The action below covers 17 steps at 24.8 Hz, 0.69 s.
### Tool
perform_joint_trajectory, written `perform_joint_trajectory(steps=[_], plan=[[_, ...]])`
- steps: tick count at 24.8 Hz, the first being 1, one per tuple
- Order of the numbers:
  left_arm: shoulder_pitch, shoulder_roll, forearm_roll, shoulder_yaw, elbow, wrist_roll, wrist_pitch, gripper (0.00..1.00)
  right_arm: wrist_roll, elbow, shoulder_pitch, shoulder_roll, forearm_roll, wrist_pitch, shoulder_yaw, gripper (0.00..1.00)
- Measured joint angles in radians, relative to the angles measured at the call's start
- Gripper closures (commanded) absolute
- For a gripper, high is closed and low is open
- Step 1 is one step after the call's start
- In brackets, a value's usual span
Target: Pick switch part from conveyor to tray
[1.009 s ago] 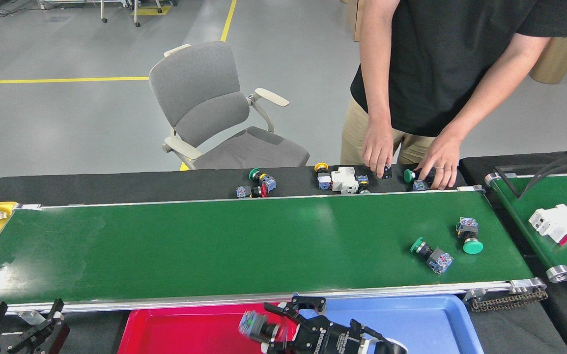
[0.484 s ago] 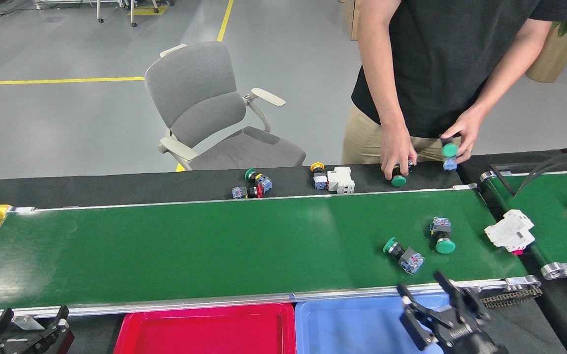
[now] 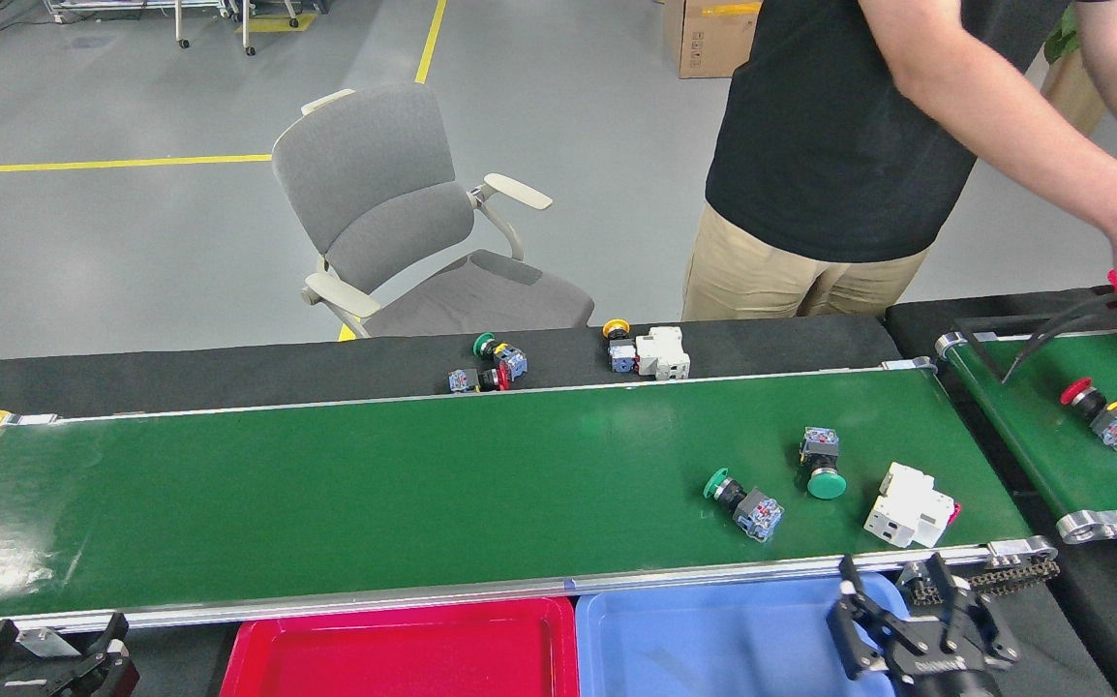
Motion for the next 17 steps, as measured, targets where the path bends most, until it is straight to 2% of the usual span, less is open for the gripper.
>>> perform_joint_trajectory(steps=[4, 11, 12, 15, 16, 17], plan=[[-0.002, 0.0, 0.0, 0.0, 0.002, 0.0, 0.003, 0.0, 0.053, 0.064, -0.069, 0.0, 0.047, 0.046, 0.115, 0.06], [-0.006, 0.0, 0.0, 0.0, 0.003, 0.0, 0.004, 0.0, 0.11, 0.211, -0.202, 0.0, 0.053, 0.148, 0.268, 0.07], [-0.007, 0.0, 0.0, 0.0, 0.003, 0.0, 0.004, 0.0, 0.112, 0.232, -0.215, 0.001, 0.053, 0.155, 0.286, 0.12], [-0.009, 0.0, 0.0, -0.002, 0.003, 0.0, 0.004, 0.0, 0.118, 0.281, -0.251, 0.003, 0.053, 0.177, 0.33, 0.57], [-0.009, 0.0, 0.0, -0.002, 0.003, 0.0, 0.004, 0.0, 0.123, 0.286, -0.258, 0.003, 0.053, 0.181, 0.345, 0.66], [-0.009, 0.0, 0.0, -0.002, 0.003, 0.0, 0.004, 0.0, 0.125, 0.287, -0.261, 0.003, 0.053, 0.181, 0.356, 0.71]])
